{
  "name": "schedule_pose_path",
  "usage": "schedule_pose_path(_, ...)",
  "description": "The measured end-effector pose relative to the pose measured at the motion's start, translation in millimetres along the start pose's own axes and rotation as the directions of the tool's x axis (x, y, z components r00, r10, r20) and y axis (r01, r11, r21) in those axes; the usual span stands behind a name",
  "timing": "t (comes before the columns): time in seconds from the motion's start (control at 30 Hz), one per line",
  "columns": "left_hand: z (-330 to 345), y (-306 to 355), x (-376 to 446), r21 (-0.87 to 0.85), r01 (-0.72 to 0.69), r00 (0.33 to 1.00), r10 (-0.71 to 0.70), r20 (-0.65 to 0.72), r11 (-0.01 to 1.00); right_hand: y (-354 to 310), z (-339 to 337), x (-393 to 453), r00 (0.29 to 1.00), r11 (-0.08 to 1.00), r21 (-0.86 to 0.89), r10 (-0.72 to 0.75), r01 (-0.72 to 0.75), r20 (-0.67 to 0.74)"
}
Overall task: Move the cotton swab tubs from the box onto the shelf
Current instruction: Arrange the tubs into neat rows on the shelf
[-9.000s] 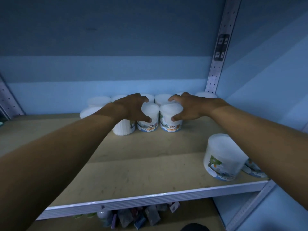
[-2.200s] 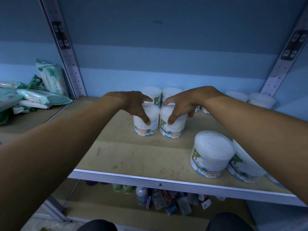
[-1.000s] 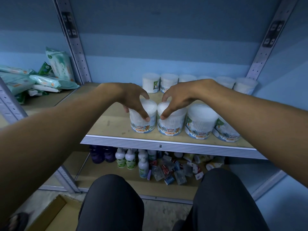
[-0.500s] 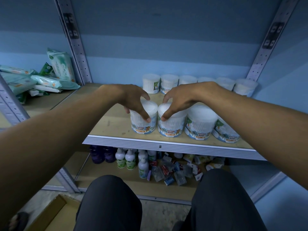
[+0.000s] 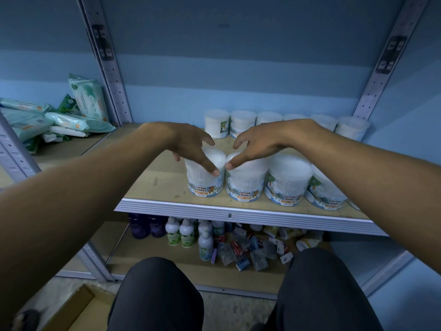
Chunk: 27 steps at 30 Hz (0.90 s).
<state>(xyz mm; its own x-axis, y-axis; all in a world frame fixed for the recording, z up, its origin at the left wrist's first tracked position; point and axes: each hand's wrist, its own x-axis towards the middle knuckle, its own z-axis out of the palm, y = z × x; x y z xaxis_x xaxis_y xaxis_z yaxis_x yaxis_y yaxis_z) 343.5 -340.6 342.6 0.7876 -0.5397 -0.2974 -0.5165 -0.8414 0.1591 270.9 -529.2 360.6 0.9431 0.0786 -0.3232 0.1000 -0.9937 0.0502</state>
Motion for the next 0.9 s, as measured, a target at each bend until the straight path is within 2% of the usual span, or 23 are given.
schedule_pose_path(0.1,-10.6,-1.1,1.5,0.044,0.004,0.998,-0.001,-0.069,0.999,11.4,-4.0,7.6,0.998,0.998,0.061,0.014,-0.010,-0.057)
schedule_pose_path(0.2,-17.5,-6.8,8.5,0.121,-0.026,0.974,0.052,-0.218,0.992,27.9,-4.9,19.7,0.990,0.998,0.056,0.035,-0.028,-0.138)
schedule_pose_path(0.33,-18.4,-15.1,29.6,0.054,-0.065,0.939,0.079,-0.336,0.996,47.1,-1.0,42.1,0.983,0.989,0.137,0.071,-0.048,-0.170)
schedule_pose_path(0.6,-13.2,-30.9,90.8,-0.037,-0.077,0.918,0.056,-0.394,0.996,72.1,14.3,97.4,0.949,0.970,0.242,0.111,-0.039,-0.294)
schedule_pose_path(0.9,-18.6,-39.0,160.5,-0.040,-0.071,0.919,0.050,-0.390,0.997,97.7,9.7,162.4,0.930,0.974,0.219,0.137,-0.063,-0.340)
